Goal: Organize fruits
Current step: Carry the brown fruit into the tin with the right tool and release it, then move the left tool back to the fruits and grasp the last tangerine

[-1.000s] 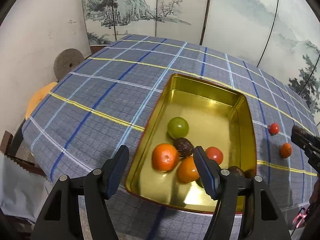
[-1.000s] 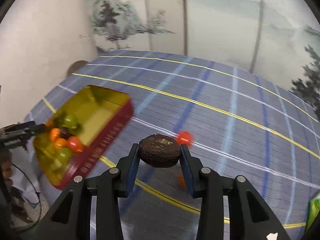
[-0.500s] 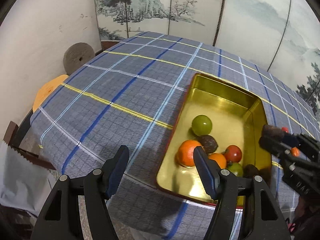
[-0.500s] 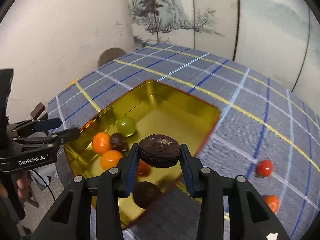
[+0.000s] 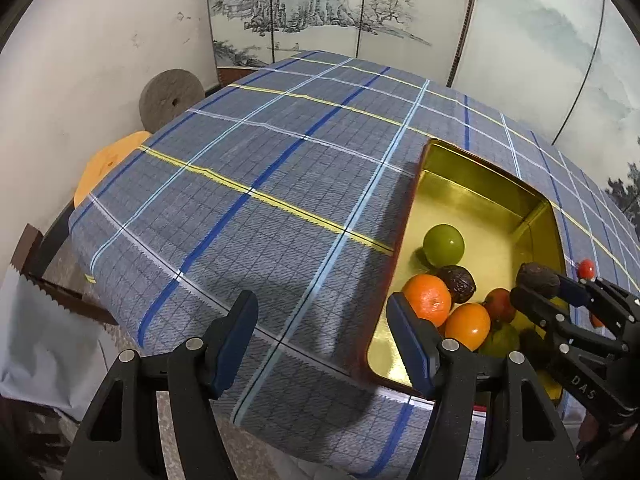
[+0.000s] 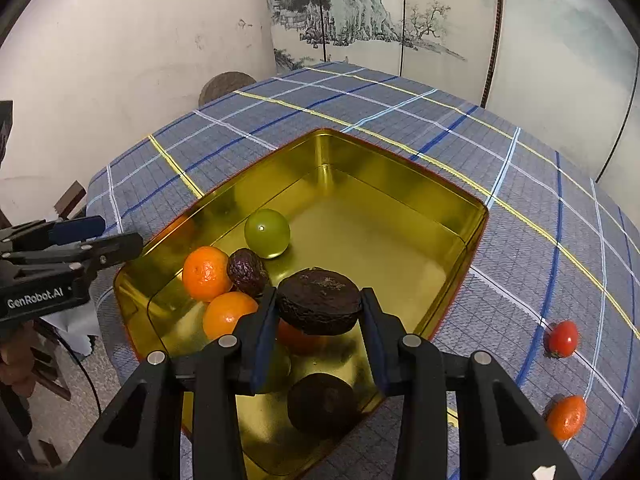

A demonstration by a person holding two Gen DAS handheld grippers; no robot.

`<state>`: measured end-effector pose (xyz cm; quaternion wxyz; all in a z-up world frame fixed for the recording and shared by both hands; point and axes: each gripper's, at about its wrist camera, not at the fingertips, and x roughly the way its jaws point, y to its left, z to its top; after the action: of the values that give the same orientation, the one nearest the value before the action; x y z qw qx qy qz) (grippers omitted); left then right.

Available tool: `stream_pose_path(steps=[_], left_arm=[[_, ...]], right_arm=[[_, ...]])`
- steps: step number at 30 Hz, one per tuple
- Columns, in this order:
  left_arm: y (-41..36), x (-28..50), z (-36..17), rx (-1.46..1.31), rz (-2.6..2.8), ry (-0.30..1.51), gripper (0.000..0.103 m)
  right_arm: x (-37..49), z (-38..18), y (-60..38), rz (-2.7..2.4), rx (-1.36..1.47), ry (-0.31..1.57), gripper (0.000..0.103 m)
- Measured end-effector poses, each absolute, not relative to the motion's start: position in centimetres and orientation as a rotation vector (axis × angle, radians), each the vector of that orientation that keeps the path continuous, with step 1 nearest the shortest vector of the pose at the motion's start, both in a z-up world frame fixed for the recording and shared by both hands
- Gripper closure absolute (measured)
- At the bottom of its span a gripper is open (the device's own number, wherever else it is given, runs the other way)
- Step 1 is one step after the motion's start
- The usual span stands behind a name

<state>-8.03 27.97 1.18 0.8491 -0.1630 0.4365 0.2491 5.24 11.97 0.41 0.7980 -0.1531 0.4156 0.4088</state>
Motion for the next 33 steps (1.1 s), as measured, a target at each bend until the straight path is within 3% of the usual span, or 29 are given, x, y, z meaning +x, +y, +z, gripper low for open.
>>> stream_pose_path(steps=[12, 18, 33], left_arm=[[28.7, -8.7, 0.9, -0.376, 0.532, 0.915, 0.035], [28.7, -8.7, 1.0, -0.373, 0.532, 0.917, 0.035], [23.6, -4.8, 2.9, -0.280, 0.430, 0.908, 0.035]], right_arm=[[4.4, -0.6, 13.2, 0.866, -0.391, 0.882, 0.064], [4.2, -0.4, 12.7, 0.858, -0.382, 0.868, 0.048], [7.3, 2.4, 3.5, 0.721, -0.231, 0.799, 0.042]])
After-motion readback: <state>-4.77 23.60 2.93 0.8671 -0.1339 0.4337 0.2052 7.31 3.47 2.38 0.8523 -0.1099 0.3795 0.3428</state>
